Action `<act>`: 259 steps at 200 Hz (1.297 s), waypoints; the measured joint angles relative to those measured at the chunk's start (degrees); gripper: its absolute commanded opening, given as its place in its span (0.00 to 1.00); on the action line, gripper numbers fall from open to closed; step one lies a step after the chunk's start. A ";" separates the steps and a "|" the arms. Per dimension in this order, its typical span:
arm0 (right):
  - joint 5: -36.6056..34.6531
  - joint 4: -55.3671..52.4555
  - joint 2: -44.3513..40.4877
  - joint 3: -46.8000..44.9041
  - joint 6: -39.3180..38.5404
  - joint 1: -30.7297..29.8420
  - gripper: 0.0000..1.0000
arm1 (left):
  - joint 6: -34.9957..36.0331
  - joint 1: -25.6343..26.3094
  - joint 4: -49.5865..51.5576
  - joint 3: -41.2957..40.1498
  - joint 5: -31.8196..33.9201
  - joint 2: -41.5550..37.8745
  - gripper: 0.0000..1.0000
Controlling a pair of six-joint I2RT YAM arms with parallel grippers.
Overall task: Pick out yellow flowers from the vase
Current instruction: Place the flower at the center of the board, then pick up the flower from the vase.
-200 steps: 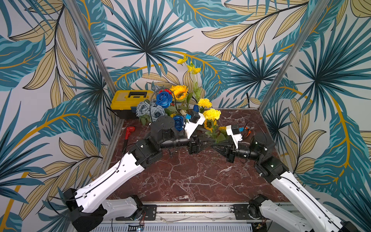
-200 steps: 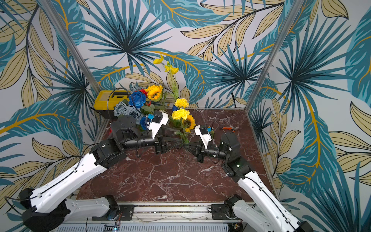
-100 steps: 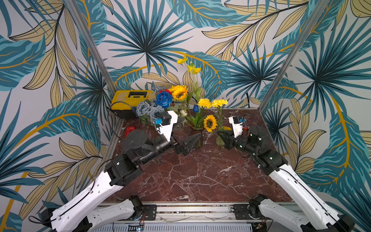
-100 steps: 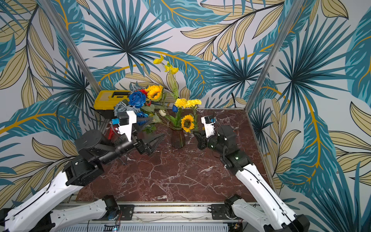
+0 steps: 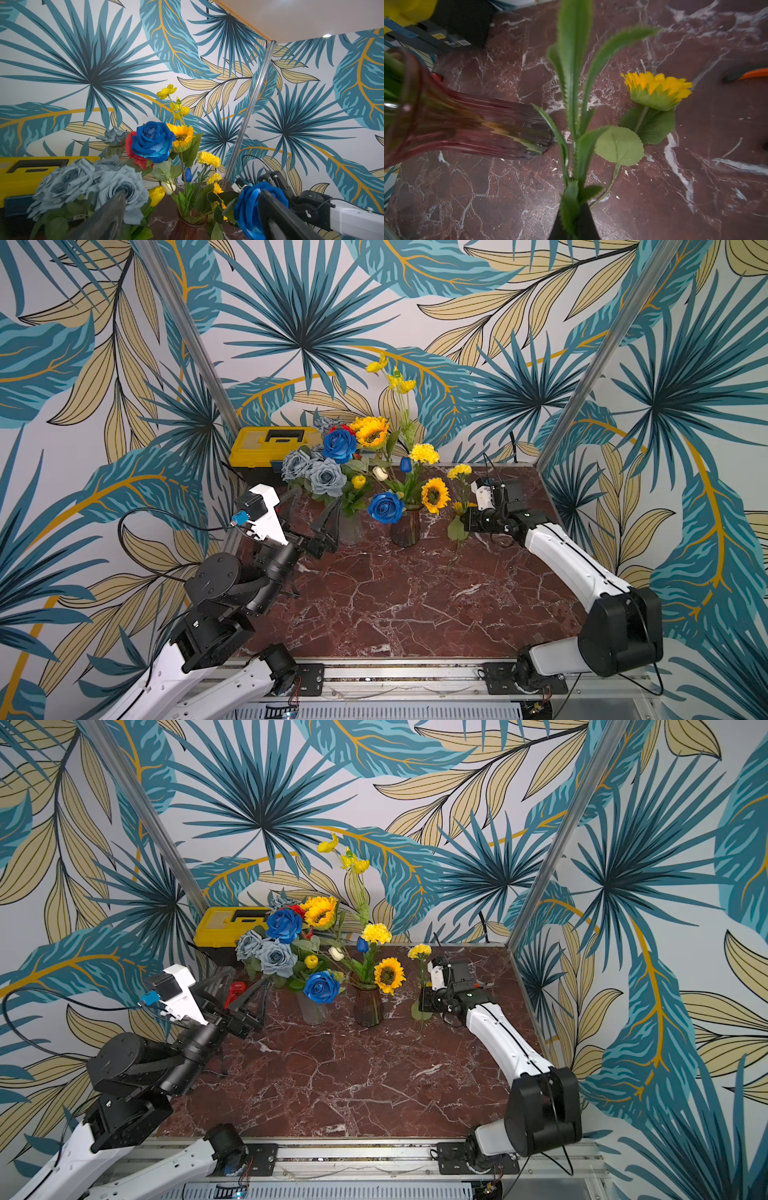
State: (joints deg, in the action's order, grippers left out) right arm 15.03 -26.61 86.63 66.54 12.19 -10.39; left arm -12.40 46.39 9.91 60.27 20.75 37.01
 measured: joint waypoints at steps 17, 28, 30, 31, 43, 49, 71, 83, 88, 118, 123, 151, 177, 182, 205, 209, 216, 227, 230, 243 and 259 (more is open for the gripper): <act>1.44 -2.03 4.90 2.64 0.00 0.15 0.00 | 0.09 0.00 0.66 0.15 -0.24 1.03 0.99; 2.01 -3.17 7.28 3.65 0.00 0.31 0.00 | 0.24 0.00 1.25 0.57 -0.63 1.92 0.99; 2.10 -3.32 7.63 3.74 0.00 0.35 0.00 | 0.31 0.00 1.36 0.63 -0.72 2.08 0.99; 2.14 -3.34 7.74 3.76 0.00 0.35 0.00 | 0.35 0.00 1.40 0.68 -0.74 2.14 0.99; 2.43 -4.20 9.22 3.98 0.02 0.63 0.00 | 0.66 0.00 1.68 0.98 -1.09 2.78 0.99; 2.47 -4.74 9.66 4.04 0.02 0.76 0.00 | 0.87 0.00 1.79 1.03 -1.14 2.86 1.00; 2.64 -6.47 10.95 4.42 0.00 1.36 0.00 | 1.64 0.00 2.12 1.07 -0.44 2.84 0.99; 2.64 -7.02 11.37 4.57 0.00 1.53 0.03 | 1.81 0.00 2.19 1.07 0.39 2.67 0.99; 2.64 -7.21 11.50 4.61 0.00 1.62 0.03 | 1.95 0.00 2.21 1.07 0.85 2.60 0.99; 2.71 -8.04 11.87 4.74 0.00 1.73 0.10 | 2.21 0.00 2.29 1.07 3.19 1.64 0.99; 2.75 -8.09 11.87 4.72 0.02 1.73 0.13 | 2.40 0.00 2.29 1.07 3.48 1.55 0.99; 2.84 -8.39 11.87 4.74 0.28 1.75 0.35 | 3.30 -0.26 2.32 0.92 4.39 1.62 0.99; 2.62 -8.87 11.41 4.74 0.22 1.75 0.42 | 3.63 -1.14 2.25 0.00 5.77 1.92 0.99; 2.43 -9.14 10.93 4.74 0.20 1.75 0.43 | 3.61 -1.33 2.27 -0.37 6.08 1.99 0.99; 1.44 -9.99 6.45 4.74 0.46 1.75 0.48 | 3.43 -2.19 2.34 -1.97 6.95 2.58 0.99; 1.22 -10.03 5.20 4.74 0.44 1.75 0.48 | 3.41 -2.32 2.32 -2.25 6.99 2.73 0.99; 0.81 -10.08 2.84 4.74 0.59 1.75 0.49 | 3.37 -2.60 2.34 -2.71 7.26 3.02 0.99; 0.13 -9.90 -1.40 4.79 0.72 1.75 0.49 | 3.06 -2.86 2.38 -3.26 7.56 3.54 0.99; 0.02 -9.75 -2.62 4.79 0.72 1.75 0.50 | 2.99 -2.93 2.38 -3.37 7.63 3.61 0.99; -0.17 -8.22 -7.65 4.70 0.98 1.75 0.51 | 2.78 -3.19 2.38 -3.85 8.00 3.89 0.99; 0.76 -3.02 -14.01 3.21 1.49 1.77 0.53 | 2.38 -3.56 2.34 -4.59 8.59 4.26 0.99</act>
State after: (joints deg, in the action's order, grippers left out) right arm 15.79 -29.63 72.62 69.76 13.67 -8.62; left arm -10.02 42.83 12.25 55.68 29.34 41.28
